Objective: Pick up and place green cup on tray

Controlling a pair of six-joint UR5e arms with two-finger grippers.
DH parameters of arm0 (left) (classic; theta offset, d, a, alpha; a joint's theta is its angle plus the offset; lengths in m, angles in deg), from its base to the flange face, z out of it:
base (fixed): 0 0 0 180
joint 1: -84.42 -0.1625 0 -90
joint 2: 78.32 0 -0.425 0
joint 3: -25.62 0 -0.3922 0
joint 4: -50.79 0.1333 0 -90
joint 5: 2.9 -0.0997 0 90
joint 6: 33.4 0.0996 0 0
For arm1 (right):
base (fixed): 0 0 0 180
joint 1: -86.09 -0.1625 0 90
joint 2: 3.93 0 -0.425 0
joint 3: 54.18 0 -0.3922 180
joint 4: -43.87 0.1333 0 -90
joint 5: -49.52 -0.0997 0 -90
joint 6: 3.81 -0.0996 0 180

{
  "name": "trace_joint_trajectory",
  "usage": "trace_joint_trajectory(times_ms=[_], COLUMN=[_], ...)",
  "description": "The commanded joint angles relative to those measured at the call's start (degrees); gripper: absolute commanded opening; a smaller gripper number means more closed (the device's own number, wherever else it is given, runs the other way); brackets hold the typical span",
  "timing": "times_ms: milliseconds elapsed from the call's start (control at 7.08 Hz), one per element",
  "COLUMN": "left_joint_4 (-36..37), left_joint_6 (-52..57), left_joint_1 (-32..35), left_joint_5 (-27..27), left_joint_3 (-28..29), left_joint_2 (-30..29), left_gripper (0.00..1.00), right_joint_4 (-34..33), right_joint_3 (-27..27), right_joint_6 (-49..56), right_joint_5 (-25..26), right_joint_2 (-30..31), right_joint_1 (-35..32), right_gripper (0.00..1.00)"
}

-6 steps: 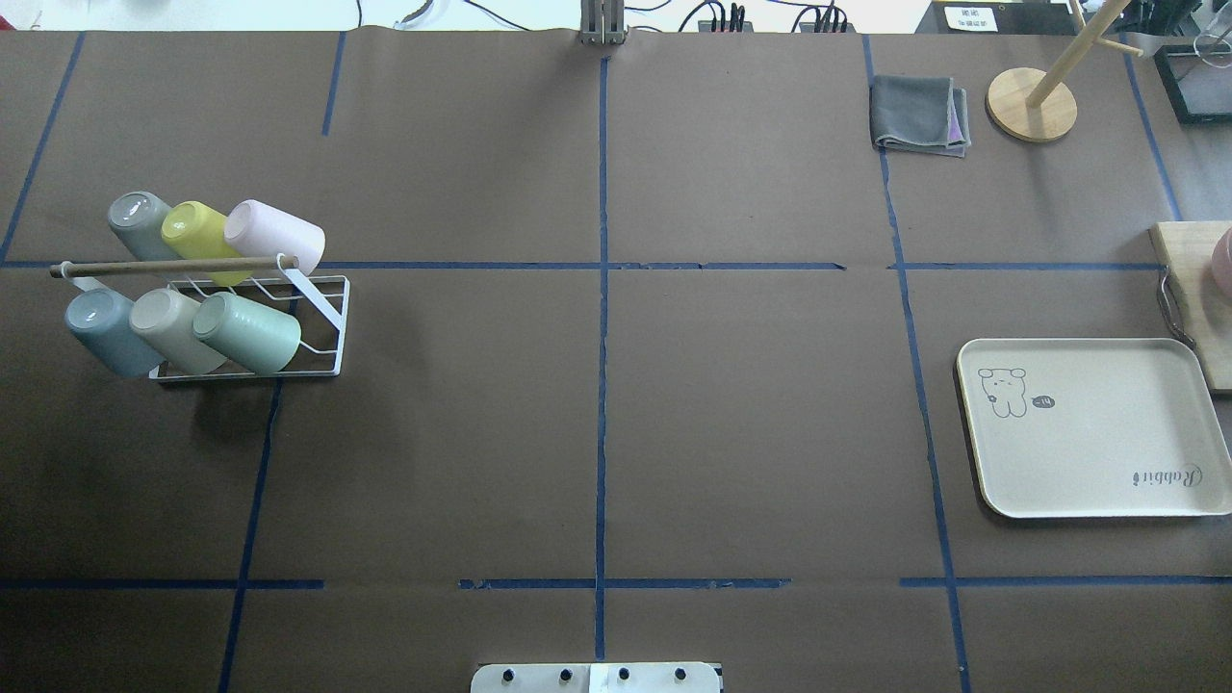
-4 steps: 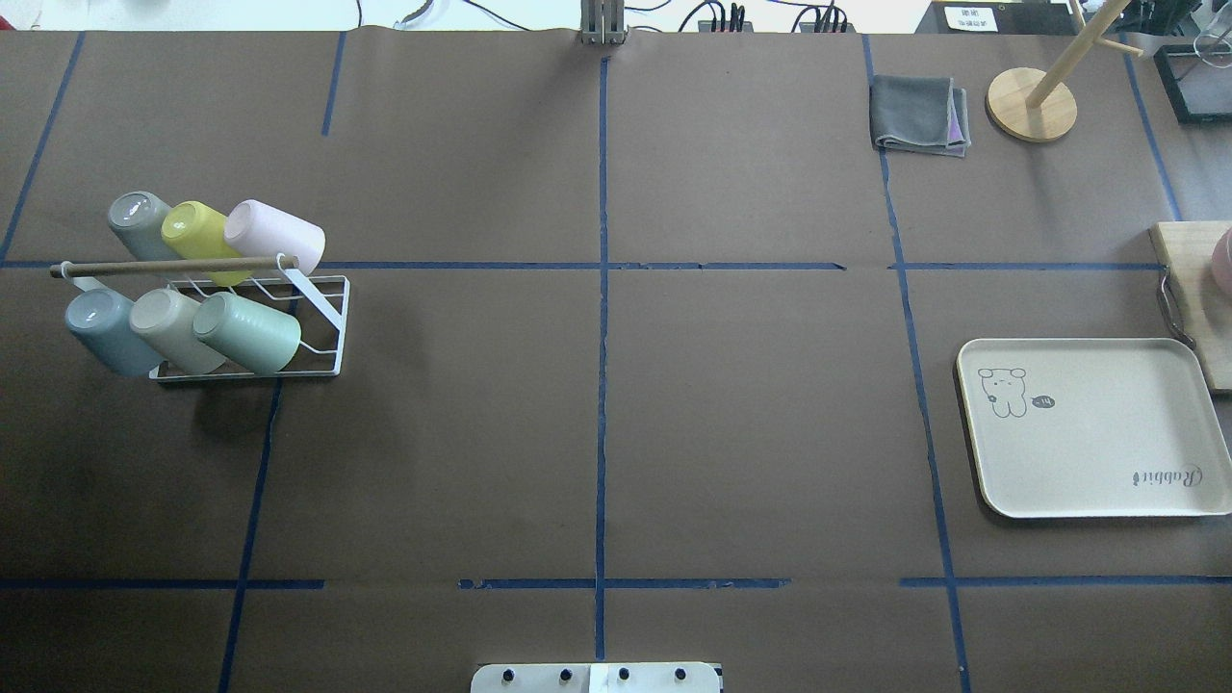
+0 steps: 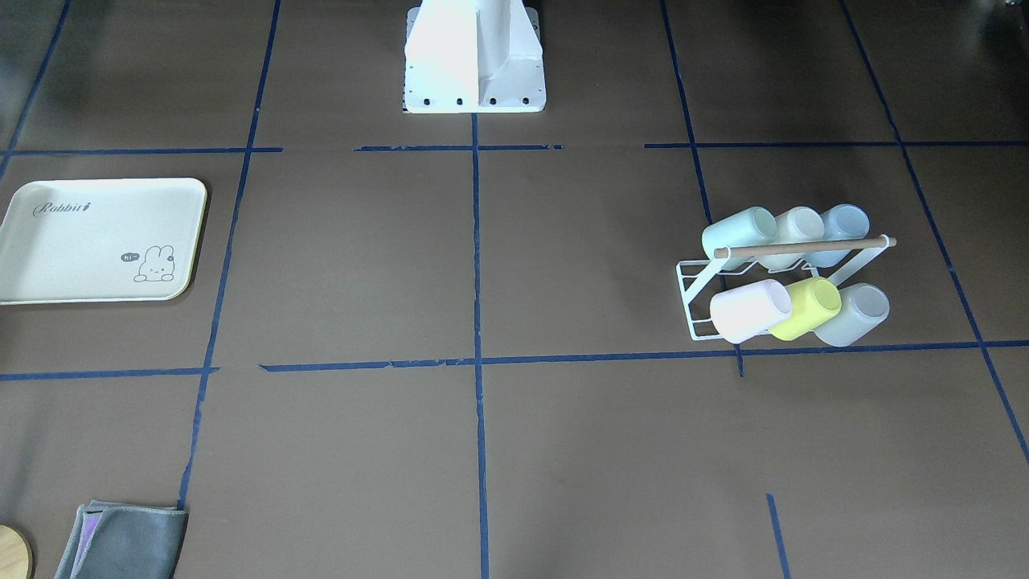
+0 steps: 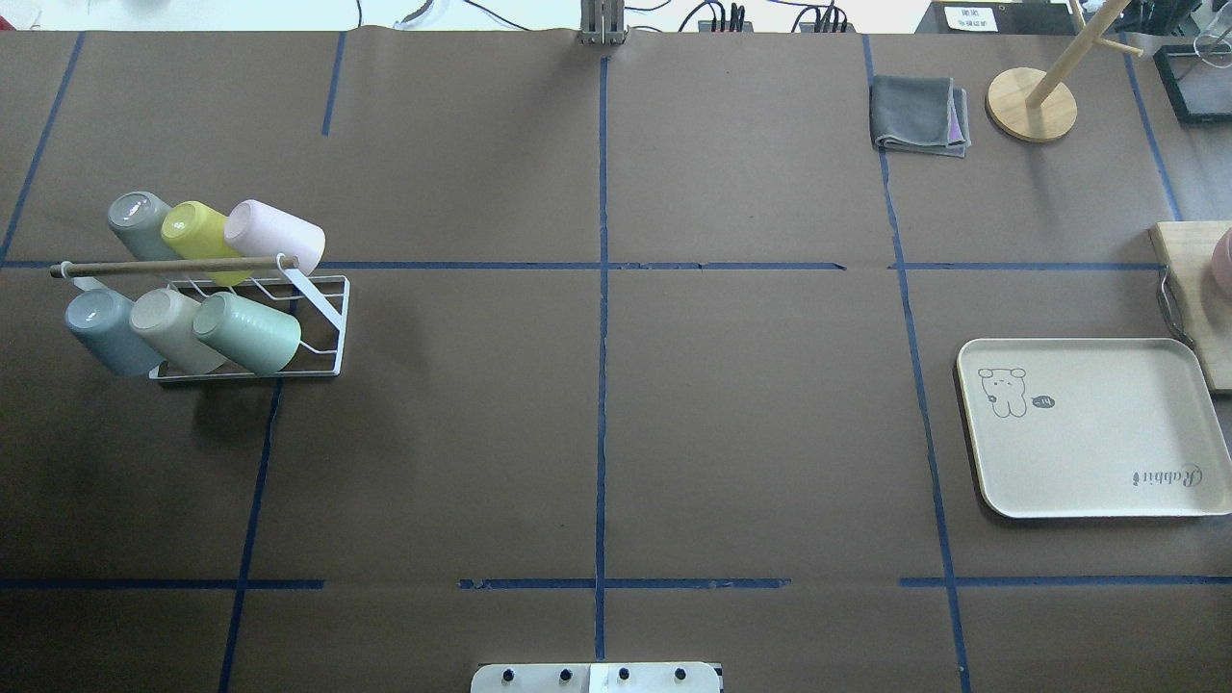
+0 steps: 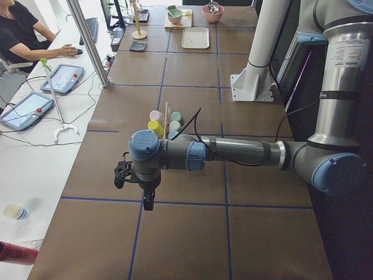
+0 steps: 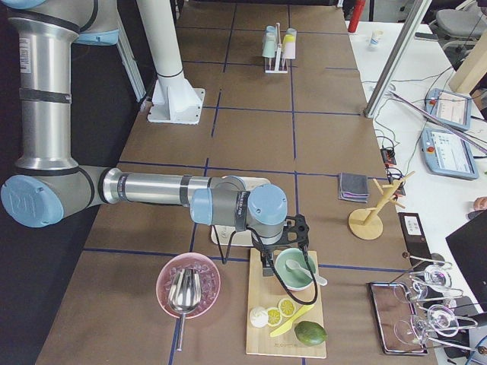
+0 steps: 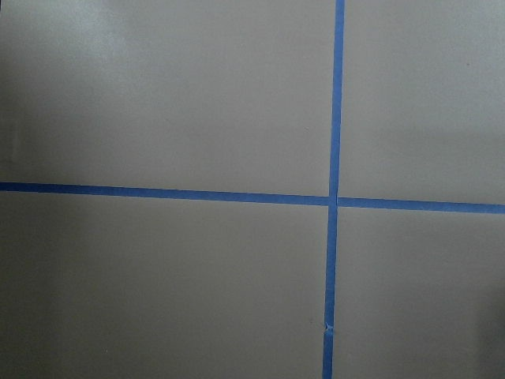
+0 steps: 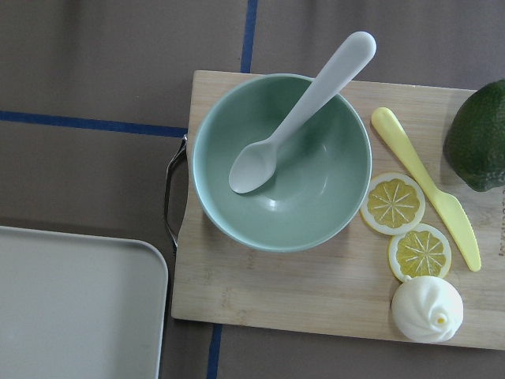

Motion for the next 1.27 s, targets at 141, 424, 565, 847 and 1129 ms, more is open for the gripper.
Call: trace_joint_trajectory(times_ms=[141,424,565,847,1129], left_joint_4=[0.3,-0.1,-0.2,-0.3,-0.3], left_joint_6=[0.0,0.0,0.0,0.0,0.0], left_joint_1=[0.0,0.0,-0.1,-0.1,-0.1], left_joint_5=[0.3,0.3,0.3,0.3,0.3], left_joint_3=[-0.1,-0.2,-0.3,-0.4,-0.5], left_joint_2=[-0.1,-0.1,-0.1,-0.1,-0.1], left_gripper=[1.00,1.00,1.00,1.00,1.00], right_joint_4=[0.0,-0.1,0.1,0.7,1.0], right_joint_3=[-0.2,-3.1,-3.3,-2.9,-3.2], right_joint_6=[-0.1,0.0,0.2,-0.1,-5.8], right_joint_5=[0.0,-0.1,0.1,0.1,-3.7], right_joint_2=[0.0,-0.2,-0.3,-0.6,-0.4], right_joint_1=[0.0,0.0,0.1,1.7,2.5], right_gripper=[1.00,1.00,1.00,1.00,1.00])
